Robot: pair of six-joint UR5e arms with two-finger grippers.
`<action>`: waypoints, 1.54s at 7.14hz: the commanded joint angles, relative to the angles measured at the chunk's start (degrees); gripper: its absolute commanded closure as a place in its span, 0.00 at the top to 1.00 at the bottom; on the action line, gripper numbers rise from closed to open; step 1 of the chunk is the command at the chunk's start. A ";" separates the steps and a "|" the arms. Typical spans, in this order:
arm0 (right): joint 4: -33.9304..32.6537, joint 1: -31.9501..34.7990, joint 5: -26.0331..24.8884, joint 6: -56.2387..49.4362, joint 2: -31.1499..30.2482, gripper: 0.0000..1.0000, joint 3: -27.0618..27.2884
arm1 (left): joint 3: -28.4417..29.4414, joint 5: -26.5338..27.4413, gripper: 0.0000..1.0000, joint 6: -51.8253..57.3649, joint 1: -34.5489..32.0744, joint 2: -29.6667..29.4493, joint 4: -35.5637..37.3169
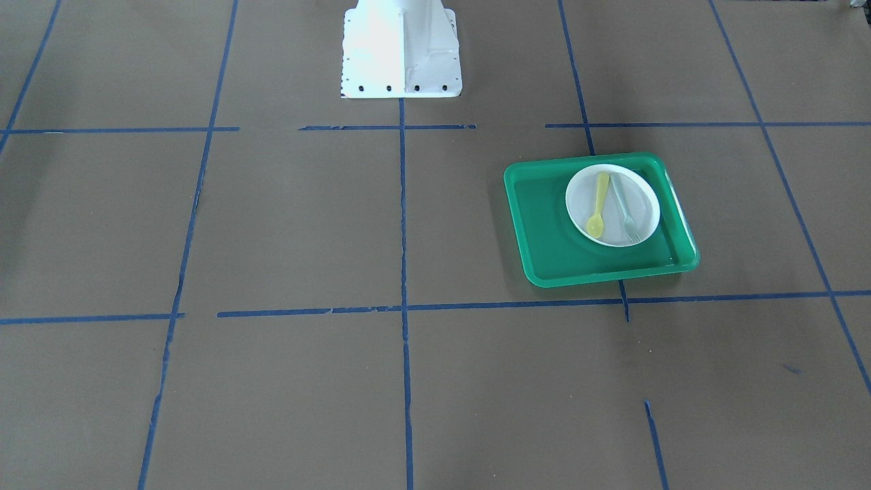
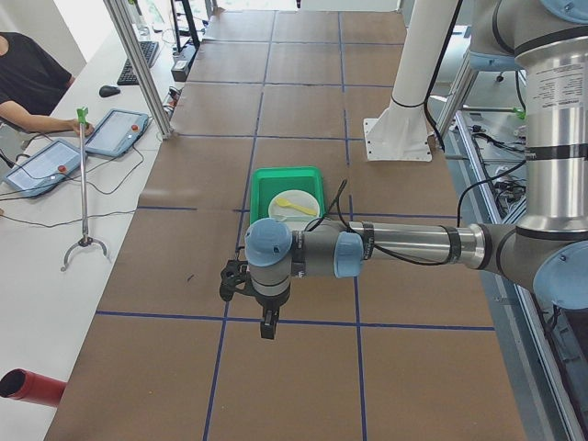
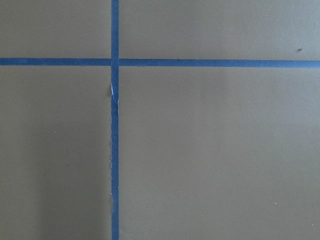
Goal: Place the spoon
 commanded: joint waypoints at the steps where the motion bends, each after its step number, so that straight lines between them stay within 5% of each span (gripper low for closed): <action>1: 0.00 0.00 0.00 0.00 0.00 1.00 0.00 | 0.71 0.00 1.00 0.07 0.09 -0.44 -0.27; 7: 0.00 0.00 0.00 0.00 0.00 1.00 0.00 | 0.90 -4.57 1.00 -5.07 2.44 -1.14 -9.75; 11: 0.00 0.00 0.00 0.00 0.00 1.00 0.00 | -11.23 1.32 1.00 -39.14 26.42 -6.66 -12.31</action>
